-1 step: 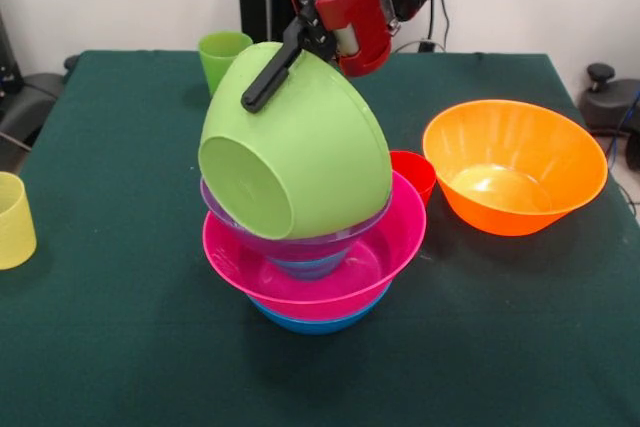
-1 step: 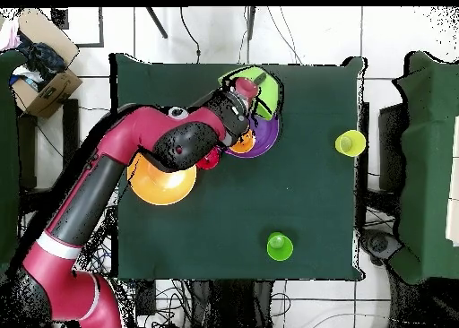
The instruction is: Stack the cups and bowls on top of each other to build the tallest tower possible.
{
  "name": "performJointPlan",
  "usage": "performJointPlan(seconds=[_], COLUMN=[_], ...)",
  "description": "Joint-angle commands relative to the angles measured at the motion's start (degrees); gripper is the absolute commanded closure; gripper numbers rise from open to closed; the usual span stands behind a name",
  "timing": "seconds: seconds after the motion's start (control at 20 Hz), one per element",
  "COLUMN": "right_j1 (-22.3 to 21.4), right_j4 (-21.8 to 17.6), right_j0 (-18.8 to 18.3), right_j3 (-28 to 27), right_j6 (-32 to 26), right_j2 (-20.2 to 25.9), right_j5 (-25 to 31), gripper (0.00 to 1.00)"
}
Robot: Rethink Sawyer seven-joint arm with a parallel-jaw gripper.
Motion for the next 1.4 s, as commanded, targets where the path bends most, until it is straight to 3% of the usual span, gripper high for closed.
performJointPlan(seconds=[0.05, 0.1, 0.15, 0.2, 0.3, 0.4, 0.45, 0.55, 0.65, 0.75, 0.8, 1.0, 1.4], right_j1=[-4.8, -7.34, -12.85, -23.0, -34.19, -32.76, -32.34, -28.44, -24.46, -22.53, -22.21, -24.61, -23.42], right_j4=[3.82, 6.36, 9.74, 17.73, 52.07, 59.05, 60.03, 62.04, 62.73, 65.58, 66.06, 59.08, 61.9], right_j0=[0.79, 1.55, 2.62, 2.75, -1.47, -1.28, -1.03, -0.79, -0.02, 0.56, 0.91, 2.4, 1.93], right_j3=[-3.59, -3.92, -4.15, -3.39, 7.5, 14.23, 15.62, 16.79, 18.24, 20.93, 21.64, 20.88, 21.28], right_j6=[-16.28, -20.66, -30.86, -47.6, -83.49, -80.01, -78.62, -75.7, -73.31, -74.27, -74.38, -72.91, -76.7], right_j2=[11.65, 14.77, 21.85, 33.31, 40.16, 35.8, 32.96, 25.06, 17.95, 13.63, 12.58, 13.48, 13.75], right_j5=[6.1, 8.72, 10.33, 12.49, -2.75, -14.25, -17.16, -17.36, -13.8, -12.56, -11.5, -7.75, -9.04], gripper=[0.0, 0.0, 0.0, 0.0, 0.0, 0.0, 0.0, 0.0, 0.0, 0.0, 0.0, 0.0, 0.0])
